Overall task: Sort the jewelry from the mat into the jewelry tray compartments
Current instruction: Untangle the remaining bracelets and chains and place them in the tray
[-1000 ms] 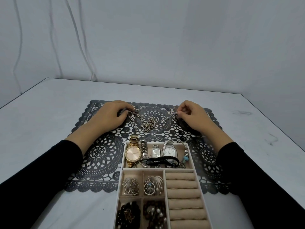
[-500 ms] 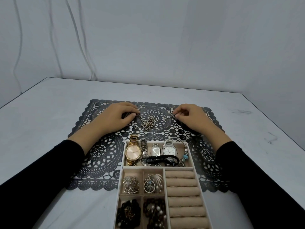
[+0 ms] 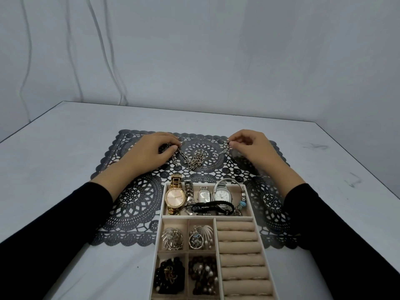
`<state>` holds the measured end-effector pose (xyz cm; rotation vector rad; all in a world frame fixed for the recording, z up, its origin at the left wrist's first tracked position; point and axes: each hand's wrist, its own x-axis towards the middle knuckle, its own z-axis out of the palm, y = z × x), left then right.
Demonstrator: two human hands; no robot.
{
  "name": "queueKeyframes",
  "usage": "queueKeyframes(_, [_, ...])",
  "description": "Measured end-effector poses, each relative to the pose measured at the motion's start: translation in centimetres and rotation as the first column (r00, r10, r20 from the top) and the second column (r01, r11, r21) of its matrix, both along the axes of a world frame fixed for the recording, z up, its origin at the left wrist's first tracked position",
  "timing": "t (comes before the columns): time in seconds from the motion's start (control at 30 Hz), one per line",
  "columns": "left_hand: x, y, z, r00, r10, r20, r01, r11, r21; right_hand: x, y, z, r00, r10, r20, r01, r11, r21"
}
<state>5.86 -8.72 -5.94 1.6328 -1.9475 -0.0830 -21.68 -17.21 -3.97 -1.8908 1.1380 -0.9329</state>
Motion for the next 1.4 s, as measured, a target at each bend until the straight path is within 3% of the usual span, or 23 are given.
queueKeyframes(0.2, [-0.5,1.1,0.3,0.997,0.047,-0.057,-0.048,0.999,-0.022,-0.1,1.7,1.2,0.994,-0.001,0.111,-0.003,0.999,0.037])
queueKeyframes(0.37, [-1.0,3.1,0.7,0.968,0.190,-0.161,-0.188,0.982,0.030,-0.1,3.1,1.7,0.991,-0.001,0.134,-0.007,0.998,0.055])
queueKeyframes(0.57, [-1.2,6.5,0.1,0.973,0.230,0.016,-0.230,0.963,0.137,-0.2,5.6,2.7,0.981,0.025,0.193,-0.041,0.996,0.081])
queueKeyframes(0.9, [-1.9,12.1,0.1,0.968,0.250,0.014,-0.250,0.959,0.135,-0.8,11.2,3.9,0.938,0.050,0.342,-0.090,0.991,0.101])
queueKeyframes(1.4, [-2.8,16.4,-0.4,0.957,0.283,0.062,-0.289,0.949,0.125,-2.1,17.2,4.5,0.848,0.241,0.473,-0.291,0.956,0.034])
